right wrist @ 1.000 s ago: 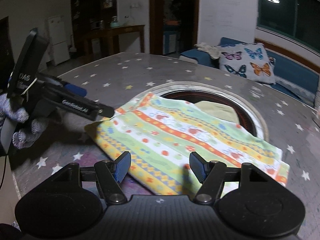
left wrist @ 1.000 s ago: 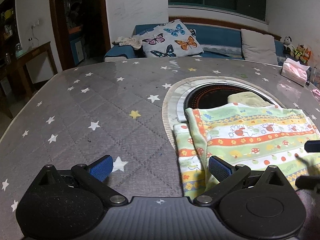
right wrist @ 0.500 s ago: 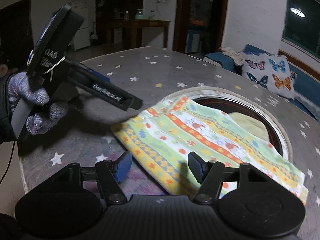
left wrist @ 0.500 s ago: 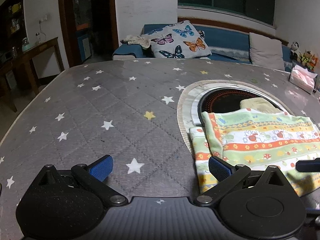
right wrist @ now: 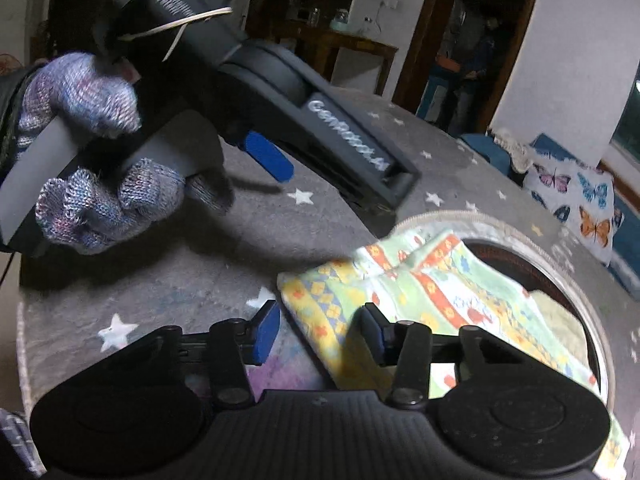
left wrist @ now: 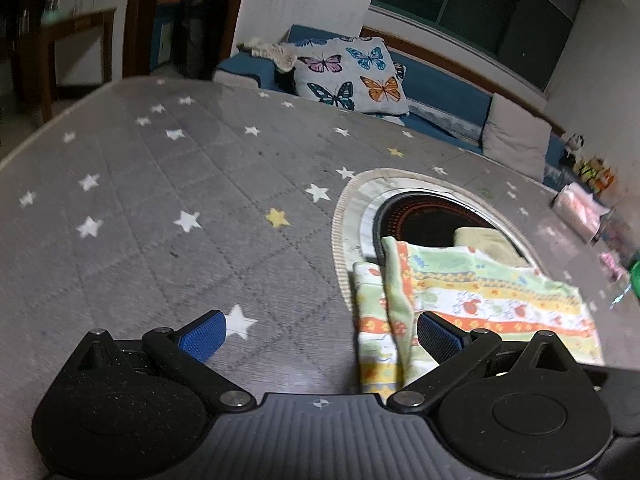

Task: Fold clothes

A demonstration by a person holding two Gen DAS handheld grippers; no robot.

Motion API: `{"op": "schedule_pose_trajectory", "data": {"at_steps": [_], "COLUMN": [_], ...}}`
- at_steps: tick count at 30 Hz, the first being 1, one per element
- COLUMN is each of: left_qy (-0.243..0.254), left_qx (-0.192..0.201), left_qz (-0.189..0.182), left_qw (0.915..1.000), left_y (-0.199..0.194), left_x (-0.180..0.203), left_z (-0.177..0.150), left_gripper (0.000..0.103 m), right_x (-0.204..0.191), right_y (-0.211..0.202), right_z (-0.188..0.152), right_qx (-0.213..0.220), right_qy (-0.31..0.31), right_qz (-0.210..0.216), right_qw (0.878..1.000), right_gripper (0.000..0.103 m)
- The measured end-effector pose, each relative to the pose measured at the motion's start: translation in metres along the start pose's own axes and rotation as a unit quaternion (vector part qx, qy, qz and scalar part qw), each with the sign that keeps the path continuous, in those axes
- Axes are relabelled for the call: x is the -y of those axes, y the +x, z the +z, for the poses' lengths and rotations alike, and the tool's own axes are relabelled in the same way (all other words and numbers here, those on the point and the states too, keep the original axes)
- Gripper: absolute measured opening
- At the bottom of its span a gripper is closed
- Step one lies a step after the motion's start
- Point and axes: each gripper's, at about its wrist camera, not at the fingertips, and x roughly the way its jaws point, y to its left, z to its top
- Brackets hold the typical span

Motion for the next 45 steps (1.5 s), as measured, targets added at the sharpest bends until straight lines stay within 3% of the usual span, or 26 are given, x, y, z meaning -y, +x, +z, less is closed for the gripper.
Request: {"op": "schedule_pose_trajectory", "data": {"at_steps": [2,5,13,16,18,19,21,24,28,33,39,45], "left_qy": [-0.017,-0.038,-0.078,-0.097,-0.108,-0.116,-0.124,-0.131,-0.129,-0.114,-0.104,-0.091], "left_qx": [-0.009,-0.019,-0.055,-0.070,-0.073,-0.078,-0.084,-0.085,-0.081,-0.074,-0.071,-0.068], "left_qz": [-0.016,-0.041,-0.105,-0.124,-0.137,-0.146,-0.148,-0.147,-0.142,-0.132,-0.126,-0.117], "left_qw": [0.9997,0.9982,0.9899,0.9851,0.9819,0.9793,0.9776,0.9767,0.9781,0.9819,0.9840,0.9867], "left_y": [0.002,0.005,0.016,0.024,0.027,0.030,0.035,0.038,0.038,0.037,0.035,0.034], "left_x": [-0.002,-0.002,0.012,0.017,0.019,0.020,0.020,0.020,0.019,0.022,0.024,0.029], "left_z": [0.002,0.004,0.006,0.006,0.005,0.004,0.001,-0.001,0.000,-0.001,-0.001,0.000], "left_gripper": [0.103,0.103,0.102,0.091,0.072,0.068,0.038,0.020,0.016,0.016,0.016,0.016], "right_x": [0.001,0.003,0.020,0.025,0.025,0.025,0.024,0.027,0.040,0.076,0.142,0.178], "right_y": [0.001,0.000,-0.034,-0.045,-0.050,-0.052,-0.053,-0.055,-0.067,-0.081,-0.078,-0.080], "right_z": [0.001,0.002,0.005,0.001,-0.002,-0.003,-0.006,-0.009,-0.019,-0.045,-0.088,-0.119], "right_qx": [0.004,0.012,0.057,0.066,0.070,0.071,0.072,0.068,0.070,0.050,0.014,0.001], "right_qy": [0.002,0.007,0.055,0.068,0.073,0.074,0.075,0.089,0.118,0.168,0.254,0.303], "right_qz": [-0.006,-0.013,-0.008,-0.003,0.001,0.004,0.007,0.017,0.016,-0.057,-0.153,-0.214], "right_qw": [1.000,1.000,0.997,0.995,0.995,0.995,0.995,0.994,0.990,0.983,0.955,0.929], "right_gripper": [0.023,0.013,0.008,0.008,0.008,0.008,0.008,0.010,0.016,0.016,0.019,0.021]}}
